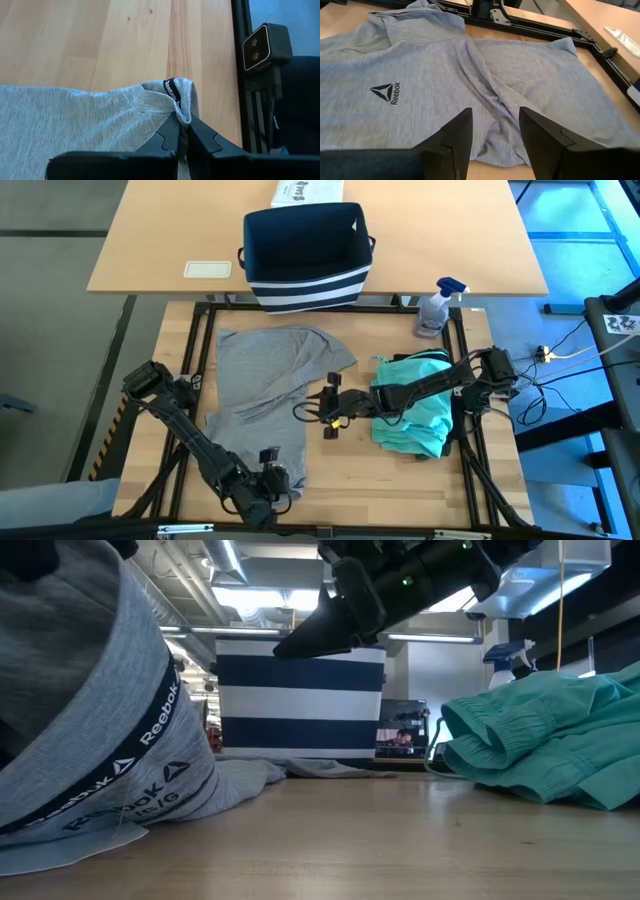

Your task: Fold Laundry from Bin

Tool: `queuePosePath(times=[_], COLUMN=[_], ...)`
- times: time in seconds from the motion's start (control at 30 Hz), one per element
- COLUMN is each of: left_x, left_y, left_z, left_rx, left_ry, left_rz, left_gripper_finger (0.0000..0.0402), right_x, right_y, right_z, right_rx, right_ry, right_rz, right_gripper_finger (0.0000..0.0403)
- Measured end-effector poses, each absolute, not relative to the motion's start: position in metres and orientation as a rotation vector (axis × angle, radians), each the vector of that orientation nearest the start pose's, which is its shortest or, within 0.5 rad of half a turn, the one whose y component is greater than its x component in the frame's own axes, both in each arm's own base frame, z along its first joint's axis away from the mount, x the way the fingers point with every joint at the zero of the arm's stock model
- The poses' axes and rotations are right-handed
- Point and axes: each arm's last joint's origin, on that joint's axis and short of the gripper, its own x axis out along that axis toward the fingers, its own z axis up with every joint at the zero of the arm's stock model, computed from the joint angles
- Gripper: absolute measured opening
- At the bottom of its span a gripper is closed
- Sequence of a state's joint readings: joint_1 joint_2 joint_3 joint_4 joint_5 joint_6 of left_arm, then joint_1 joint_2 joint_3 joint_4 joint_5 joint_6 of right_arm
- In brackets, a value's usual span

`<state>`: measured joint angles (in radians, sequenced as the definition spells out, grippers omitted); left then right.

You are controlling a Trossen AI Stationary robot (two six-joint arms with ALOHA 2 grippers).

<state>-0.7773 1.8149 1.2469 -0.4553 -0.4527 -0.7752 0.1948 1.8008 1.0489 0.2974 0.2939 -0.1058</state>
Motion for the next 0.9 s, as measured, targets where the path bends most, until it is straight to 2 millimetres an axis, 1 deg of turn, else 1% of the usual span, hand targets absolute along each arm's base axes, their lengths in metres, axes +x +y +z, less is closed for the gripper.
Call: queuePosePath(times=[0.9], left_x=[0.2738], left_y=[-0.2514], left_z=[0.1979], left_rx=[-0.128], left_ry=[0.872], left_rz=[0.049], left_gripper_finger=[0.0011], right_x=[0.3798], right_y=[0.0664], right_z=[0.1943], right_rx=[-0.189], right_ry=[0.454], right_rz=[-0.079], right_gripper_finger=[0.0160])
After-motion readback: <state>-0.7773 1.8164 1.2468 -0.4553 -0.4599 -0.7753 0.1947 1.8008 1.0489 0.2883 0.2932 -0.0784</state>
